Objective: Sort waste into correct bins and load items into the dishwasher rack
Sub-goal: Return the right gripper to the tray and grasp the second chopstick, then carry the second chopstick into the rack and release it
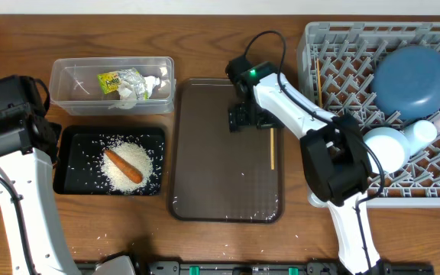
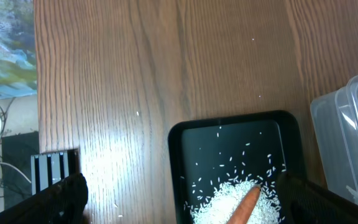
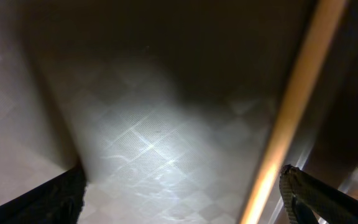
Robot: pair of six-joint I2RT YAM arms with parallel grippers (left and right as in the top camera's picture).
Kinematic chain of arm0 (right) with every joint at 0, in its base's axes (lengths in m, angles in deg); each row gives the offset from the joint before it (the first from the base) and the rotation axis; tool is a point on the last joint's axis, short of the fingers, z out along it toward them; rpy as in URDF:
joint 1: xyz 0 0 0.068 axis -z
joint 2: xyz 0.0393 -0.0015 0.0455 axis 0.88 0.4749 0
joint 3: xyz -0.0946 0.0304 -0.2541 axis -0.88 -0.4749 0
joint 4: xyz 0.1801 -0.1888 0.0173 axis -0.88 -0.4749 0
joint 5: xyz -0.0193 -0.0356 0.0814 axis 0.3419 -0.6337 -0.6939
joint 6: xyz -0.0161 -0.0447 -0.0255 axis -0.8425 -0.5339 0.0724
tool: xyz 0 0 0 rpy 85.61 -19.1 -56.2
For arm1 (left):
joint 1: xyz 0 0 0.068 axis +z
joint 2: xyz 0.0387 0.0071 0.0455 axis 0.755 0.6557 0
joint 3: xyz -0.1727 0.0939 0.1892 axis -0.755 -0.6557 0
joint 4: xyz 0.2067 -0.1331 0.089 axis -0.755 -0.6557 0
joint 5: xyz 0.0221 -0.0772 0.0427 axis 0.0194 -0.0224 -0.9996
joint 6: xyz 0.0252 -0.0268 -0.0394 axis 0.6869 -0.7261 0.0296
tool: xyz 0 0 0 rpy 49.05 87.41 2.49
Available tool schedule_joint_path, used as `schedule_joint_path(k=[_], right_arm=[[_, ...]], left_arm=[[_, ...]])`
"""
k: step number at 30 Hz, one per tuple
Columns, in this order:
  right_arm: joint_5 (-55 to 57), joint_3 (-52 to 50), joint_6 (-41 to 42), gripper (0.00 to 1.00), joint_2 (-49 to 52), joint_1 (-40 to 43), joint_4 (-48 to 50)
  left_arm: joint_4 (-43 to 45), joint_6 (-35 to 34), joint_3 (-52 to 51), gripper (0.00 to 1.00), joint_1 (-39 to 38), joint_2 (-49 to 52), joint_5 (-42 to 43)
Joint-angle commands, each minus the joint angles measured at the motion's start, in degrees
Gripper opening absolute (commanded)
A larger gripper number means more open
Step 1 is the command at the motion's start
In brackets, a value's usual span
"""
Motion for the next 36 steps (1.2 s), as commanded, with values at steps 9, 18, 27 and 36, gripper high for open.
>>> schedule_joint_path(k=[9, 18, 27, 36], right_arm=[[0.6, -0.2, 2.0, 0.36, 3.3, 0.4, 0.2], [-1.9, 5.7, 1.5, 0.01, 1.1, 1.9, -6.4], [-1.9, 19.0, -8.7, 0.01, -11.5, 10.5, -11.4], [-1.9, 19.3, -15.9, 0.01, -17.8, 22.3, -10.7]], left_arm=[[-0.2, -0.9, 0.0, 0.99, 0.2, 0.1, -1.3], [-0.2, -0.9, 0.0, 0.99, 0.2, 0.1, -1.3], [-0.2, -0.9, 0.0, 0.99, 0.2, 0.1, -1.3], [-0.2, -0.9, 0.0, 0.99, 0.2, 0.1, -1.3]])
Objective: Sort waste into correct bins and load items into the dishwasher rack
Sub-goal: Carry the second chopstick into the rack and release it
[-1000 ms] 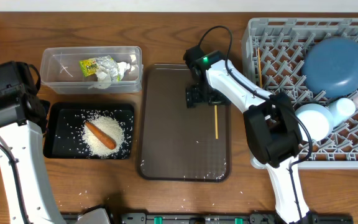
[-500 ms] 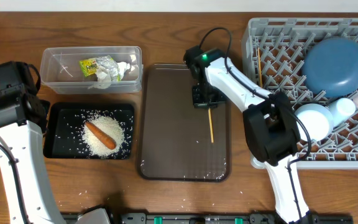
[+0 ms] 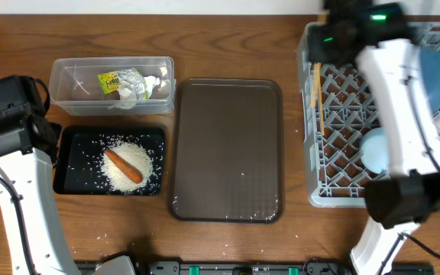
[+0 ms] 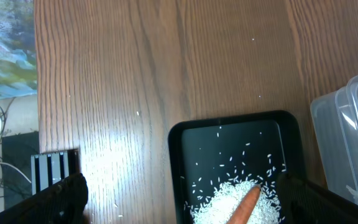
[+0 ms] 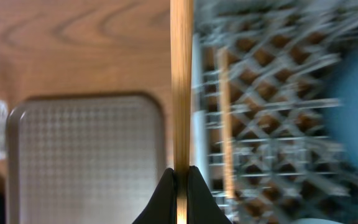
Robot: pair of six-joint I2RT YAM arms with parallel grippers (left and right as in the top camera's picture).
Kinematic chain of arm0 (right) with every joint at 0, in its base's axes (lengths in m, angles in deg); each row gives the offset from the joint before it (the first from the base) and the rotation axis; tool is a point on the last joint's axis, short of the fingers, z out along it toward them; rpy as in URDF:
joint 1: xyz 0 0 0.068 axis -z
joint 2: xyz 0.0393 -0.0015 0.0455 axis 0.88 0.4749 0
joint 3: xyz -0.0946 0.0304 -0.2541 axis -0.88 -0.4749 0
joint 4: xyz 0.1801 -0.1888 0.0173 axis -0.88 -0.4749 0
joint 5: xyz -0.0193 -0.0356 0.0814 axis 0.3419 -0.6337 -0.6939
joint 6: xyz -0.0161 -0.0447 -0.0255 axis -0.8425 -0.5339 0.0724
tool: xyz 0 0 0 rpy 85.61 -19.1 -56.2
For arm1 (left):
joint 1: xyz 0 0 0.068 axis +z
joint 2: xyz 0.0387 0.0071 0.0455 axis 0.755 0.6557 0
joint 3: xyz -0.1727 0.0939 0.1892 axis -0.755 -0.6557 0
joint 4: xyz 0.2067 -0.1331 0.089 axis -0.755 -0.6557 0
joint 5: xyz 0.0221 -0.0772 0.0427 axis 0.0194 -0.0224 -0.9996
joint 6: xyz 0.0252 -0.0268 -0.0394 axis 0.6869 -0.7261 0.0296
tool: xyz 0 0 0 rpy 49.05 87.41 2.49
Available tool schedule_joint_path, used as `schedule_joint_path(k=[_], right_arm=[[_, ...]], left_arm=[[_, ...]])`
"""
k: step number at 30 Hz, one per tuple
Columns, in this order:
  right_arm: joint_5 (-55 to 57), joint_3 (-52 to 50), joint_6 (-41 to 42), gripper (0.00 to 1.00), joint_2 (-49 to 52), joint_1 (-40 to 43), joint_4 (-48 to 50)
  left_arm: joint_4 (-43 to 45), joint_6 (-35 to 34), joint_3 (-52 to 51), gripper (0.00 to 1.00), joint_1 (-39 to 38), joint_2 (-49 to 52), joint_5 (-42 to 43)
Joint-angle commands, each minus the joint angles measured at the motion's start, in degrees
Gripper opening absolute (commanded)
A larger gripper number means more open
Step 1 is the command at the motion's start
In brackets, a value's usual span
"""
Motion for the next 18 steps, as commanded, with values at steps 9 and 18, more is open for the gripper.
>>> schedule_joint_path(k=[9, 18], right_arm=[[0.2, -10.8, -7.1, 0.01, 3.7, 4.2, 7.8], [0.2, -20.4, -7.1, 0.22, 4.1, 3.8, 15.2]], left_arm=[[-0.2, -0.9, 0.0, 0.99, 0.2, 0.1, -1.3], [-0.2, -0.9, 0.0, 0.99, 0.2, 0.1, -1.3]])
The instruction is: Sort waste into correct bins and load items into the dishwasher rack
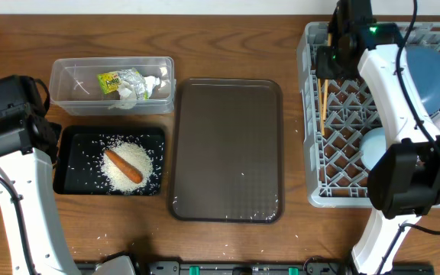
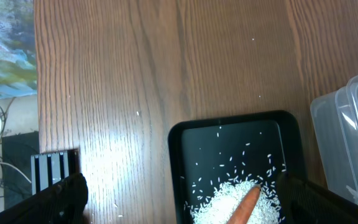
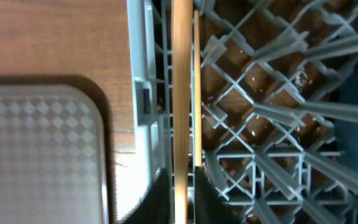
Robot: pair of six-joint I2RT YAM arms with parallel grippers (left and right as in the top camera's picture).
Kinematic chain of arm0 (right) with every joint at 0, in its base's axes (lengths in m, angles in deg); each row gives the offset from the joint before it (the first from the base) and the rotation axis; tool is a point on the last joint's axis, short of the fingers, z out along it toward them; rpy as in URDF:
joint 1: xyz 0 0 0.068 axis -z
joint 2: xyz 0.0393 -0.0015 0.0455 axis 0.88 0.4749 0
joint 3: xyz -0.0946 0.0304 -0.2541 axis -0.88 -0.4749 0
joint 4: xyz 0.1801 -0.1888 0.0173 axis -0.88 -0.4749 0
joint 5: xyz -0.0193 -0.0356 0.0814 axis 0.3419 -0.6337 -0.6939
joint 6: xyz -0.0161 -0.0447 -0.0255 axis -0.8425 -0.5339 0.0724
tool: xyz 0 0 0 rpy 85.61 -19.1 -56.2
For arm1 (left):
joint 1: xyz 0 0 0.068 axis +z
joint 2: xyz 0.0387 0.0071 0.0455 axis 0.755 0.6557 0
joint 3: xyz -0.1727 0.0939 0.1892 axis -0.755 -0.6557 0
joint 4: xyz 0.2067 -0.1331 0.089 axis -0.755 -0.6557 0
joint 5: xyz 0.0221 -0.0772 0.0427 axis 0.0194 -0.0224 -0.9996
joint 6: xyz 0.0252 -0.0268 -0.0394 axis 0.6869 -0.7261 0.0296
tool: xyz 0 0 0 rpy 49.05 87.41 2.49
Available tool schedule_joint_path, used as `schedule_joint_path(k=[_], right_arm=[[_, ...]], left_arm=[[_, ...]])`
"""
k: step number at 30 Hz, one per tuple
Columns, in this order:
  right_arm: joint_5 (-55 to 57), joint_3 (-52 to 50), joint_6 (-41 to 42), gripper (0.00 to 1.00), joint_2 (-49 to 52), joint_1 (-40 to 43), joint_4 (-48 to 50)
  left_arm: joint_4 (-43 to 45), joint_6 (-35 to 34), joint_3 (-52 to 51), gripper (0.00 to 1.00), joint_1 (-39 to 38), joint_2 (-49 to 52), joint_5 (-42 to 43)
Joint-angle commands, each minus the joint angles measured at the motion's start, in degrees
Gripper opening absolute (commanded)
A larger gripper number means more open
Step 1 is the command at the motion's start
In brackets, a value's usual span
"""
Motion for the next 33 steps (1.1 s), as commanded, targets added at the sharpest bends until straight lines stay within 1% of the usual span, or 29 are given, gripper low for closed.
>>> schedule_joint_path(k=[1, 2, 4, 11, 15, 22, 26, 30, 33], right_arm=[[0.0, -2.0, -0.9, 0.33, 0.2, -0.1, 0.3], [0.0, -2.2, -0.9, 0.48, 0.2, -0.1, 0.3], [0.0, -2.2, -0.9, 0.99, 0.2, -0.1, -0.1], [0.0, -2.2, 3.3, 0.99, -2.3, -0.2, -5.6], [0.0, -2.2, 5.8, 0.99, -7.4, -0.9, -11.1], [0.4, -3.6, 11.2, 0.99, -20.5, -3.8, -23.0], [2.7, -11.3, 12.6, 0.99, -31.2, -7.8, -23.0], [9.9, -23.2, 19.4, 0.99, -42.8, -12.2, -20.3], [10.3, -30.5, 22.3, 0.99, -49.7, -13.9, -18.7]], left_arm=[[-0.2, -0.9, 0.0, 0.99, 0.2, 0.1, -1.3], [-0.2, -0.9, 0.0, 0.99, 0.2, 0.1, -1.3], [-0.2, -0.9, 0.0, 0.99, 0.2, 0.1, -1.3], [-0.2, -0.9, 0.0, 0.99, 0.2, 0.1, -1.3], [-0.2, -0.9, 0.0, 0.99, 0.2, 0.1, -1.3], [-0.2, -0.9, 0.0, 0.99, 0.2, 0.1, -1.3], [-0.2, -0.9, 0.0, 0.99, 0.2, 0.1, -1.3], [-0.2, -0.9, 0.0, 0.99, 0.2, 0.1, -1.3], [-0.2, -0.9, 0.0, 0.99, 0.2, 0.1, -1.3]])
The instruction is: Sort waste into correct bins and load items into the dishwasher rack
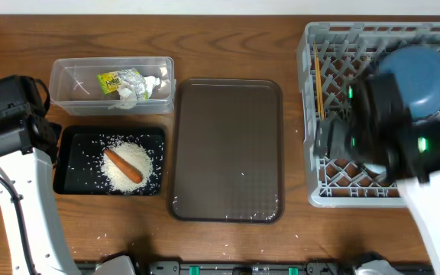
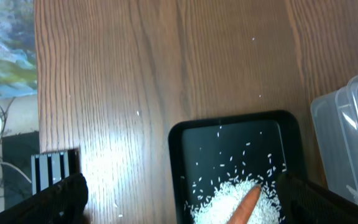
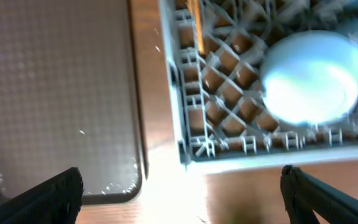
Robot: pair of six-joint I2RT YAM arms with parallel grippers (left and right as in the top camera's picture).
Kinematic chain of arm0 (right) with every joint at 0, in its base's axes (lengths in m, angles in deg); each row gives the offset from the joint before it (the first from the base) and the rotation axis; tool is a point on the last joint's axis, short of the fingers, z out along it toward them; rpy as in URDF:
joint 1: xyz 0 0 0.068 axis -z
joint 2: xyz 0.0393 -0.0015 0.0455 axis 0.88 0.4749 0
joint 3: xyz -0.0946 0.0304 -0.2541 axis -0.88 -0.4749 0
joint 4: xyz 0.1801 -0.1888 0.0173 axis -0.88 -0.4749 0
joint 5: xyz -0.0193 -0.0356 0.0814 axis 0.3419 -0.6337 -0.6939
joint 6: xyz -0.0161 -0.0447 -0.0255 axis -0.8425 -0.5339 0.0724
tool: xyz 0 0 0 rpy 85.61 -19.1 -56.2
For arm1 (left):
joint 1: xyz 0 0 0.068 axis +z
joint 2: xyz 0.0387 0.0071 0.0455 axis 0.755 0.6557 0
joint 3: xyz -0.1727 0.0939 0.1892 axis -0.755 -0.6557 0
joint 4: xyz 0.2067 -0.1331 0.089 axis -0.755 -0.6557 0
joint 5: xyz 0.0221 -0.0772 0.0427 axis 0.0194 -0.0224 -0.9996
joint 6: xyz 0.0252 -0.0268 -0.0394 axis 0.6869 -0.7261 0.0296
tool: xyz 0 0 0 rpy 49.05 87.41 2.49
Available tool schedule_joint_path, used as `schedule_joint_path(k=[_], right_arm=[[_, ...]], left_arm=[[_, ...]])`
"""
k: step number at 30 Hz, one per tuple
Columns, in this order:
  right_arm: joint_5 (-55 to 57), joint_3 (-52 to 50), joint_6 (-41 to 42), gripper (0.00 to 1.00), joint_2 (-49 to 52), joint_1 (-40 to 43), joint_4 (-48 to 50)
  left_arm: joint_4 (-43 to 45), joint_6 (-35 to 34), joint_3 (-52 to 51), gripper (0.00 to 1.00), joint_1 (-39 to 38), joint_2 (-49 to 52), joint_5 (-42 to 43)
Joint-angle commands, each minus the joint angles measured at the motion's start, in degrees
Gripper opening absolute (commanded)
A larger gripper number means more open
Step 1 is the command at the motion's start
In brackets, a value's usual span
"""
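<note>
The grey dishwasher rack [image 1: 312, 191] stands at the right. Wooden chopsticks [image 1: 317, 76] lie in its left column, their ends also showing in the right wrist view [image 3: 194, 25]. My right gripper [image 3: 182, 193] is open and holds nothing, hovering above the rack's front left corner and the table edge. In the overhead view its arm [image 1: 388, 141] is blurred over the rack's front part. A pale blue cup [image 3: 312, 84] sits in the rack. My left gripper [image 2: 182, 196] is open above the black tray [image 2: 179, 134] holding rice and a carrot [image 1: 122, 166].
A brown serving tray [image 1: 228, 149] lies in the middle with nothing but droplets on it. A clear bin [image 1: 59, 72] with wrappers stands at the back left. A dark blue bowl [image 1: 415, 72] and a pink cup sit in the rack.
My right gripper was shut on a chopstick over the rack's left column. Now it is open, the chopstick lies in the rack, and the gripper is nearer the rack's front edge. The left arm is unchanged.
My right gripper stood open on the brown tray beside a chopstick. Then it was shut on that chopstick at the rack's far left corner, then held it low in the left column beside another chopstick. Now the chopstick rests there and the gripper is open.
</note>
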Motion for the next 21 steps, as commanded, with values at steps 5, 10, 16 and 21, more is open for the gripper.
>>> schedule_joint_path(k=[5, 10, 16, 21], right_arm=[[-0.1, -11.9, 10.3, 0.99, -11.7, -1.8, 1.0], [-0.2, -13.0, 10.2, 0.99, -13.4, -1.8, 0.8], [-0.2, -13.0, 10.2, 0.99, -13.2, -1.8, 0.8], [-0.2, -13.0, 10.2, 0.99, -13.2, -1.8, 0.8]], left_arm=[[-0.2, -0.9, 0.1, 0.99, 0.2, 0.1, -1.3], [-0.2, -0.9, 0.1, 0.99, 0.2, 0.1, -1.3], [-0.2, -0.9, 0.1, 0.99, 0.2, 0.1, -1.3], [-0.2, -0.9, 0.1, 0.99, 0.2, 0.1, -1.3]])
